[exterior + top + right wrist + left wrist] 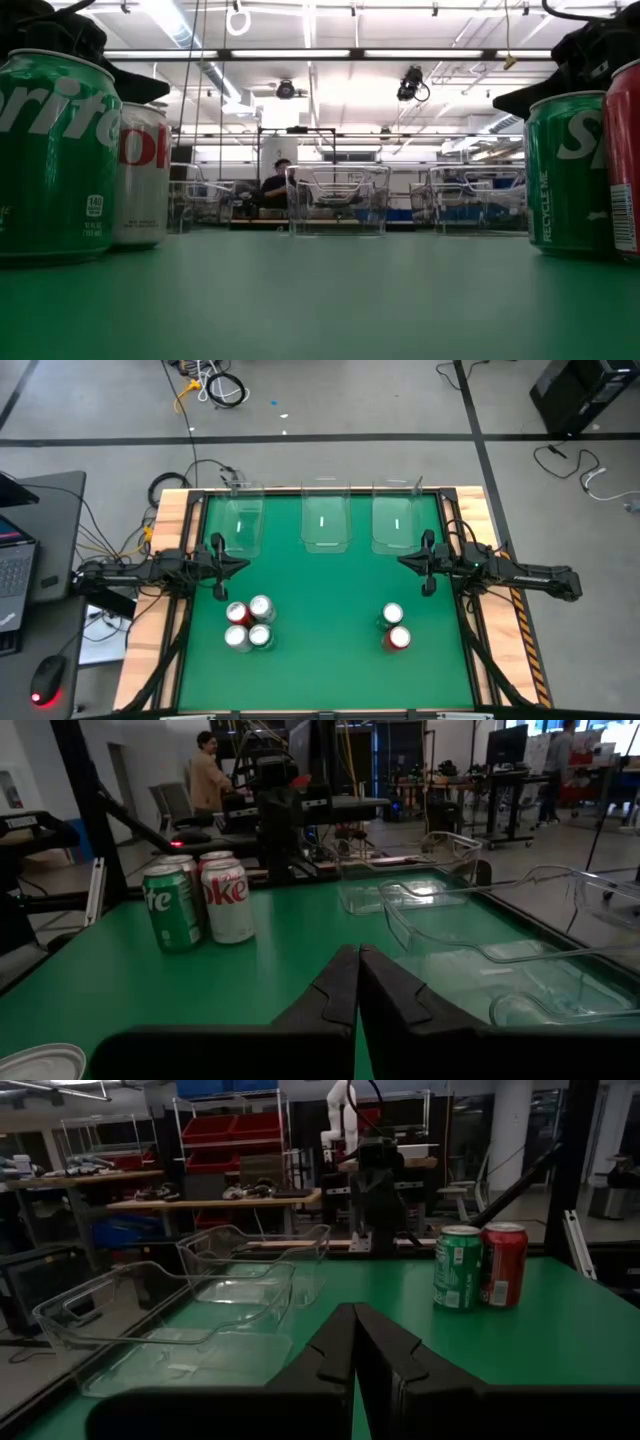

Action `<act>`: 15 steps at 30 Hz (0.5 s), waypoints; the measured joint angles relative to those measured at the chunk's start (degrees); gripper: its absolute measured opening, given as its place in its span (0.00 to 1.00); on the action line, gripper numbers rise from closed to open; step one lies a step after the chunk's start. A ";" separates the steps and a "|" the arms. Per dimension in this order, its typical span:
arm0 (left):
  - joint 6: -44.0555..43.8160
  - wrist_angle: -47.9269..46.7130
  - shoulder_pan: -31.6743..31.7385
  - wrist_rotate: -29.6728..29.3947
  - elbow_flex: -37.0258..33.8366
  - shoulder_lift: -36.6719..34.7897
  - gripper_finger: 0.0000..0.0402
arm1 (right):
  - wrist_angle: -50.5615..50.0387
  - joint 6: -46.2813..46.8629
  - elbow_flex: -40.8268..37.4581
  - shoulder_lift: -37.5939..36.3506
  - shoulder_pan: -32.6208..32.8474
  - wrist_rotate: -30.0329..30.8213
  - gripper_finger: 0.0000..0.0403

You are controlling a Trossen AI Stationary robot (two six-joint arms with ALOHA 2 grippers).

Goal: Sort soda cans

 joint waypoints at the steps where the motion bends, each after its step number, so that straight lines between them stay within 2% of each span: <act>1: 0.00 0.04 0.00 -0.01 -0.01 0.00 0.04 | 0.00 0.01 0.00 0.00 -0.02 0.02 0.05; 10: -0.01 6.66 0.00 0.00 -0.01 0.00 0.04 | 0.02 0.00 0.00 0.01 -0.02 0.00 0.05; 15: -2.86 8.16 0.03 0.04 0.01 0.11 0.04 | 0.00 0.01 0.00 0.00 -0.01 0.01 0.05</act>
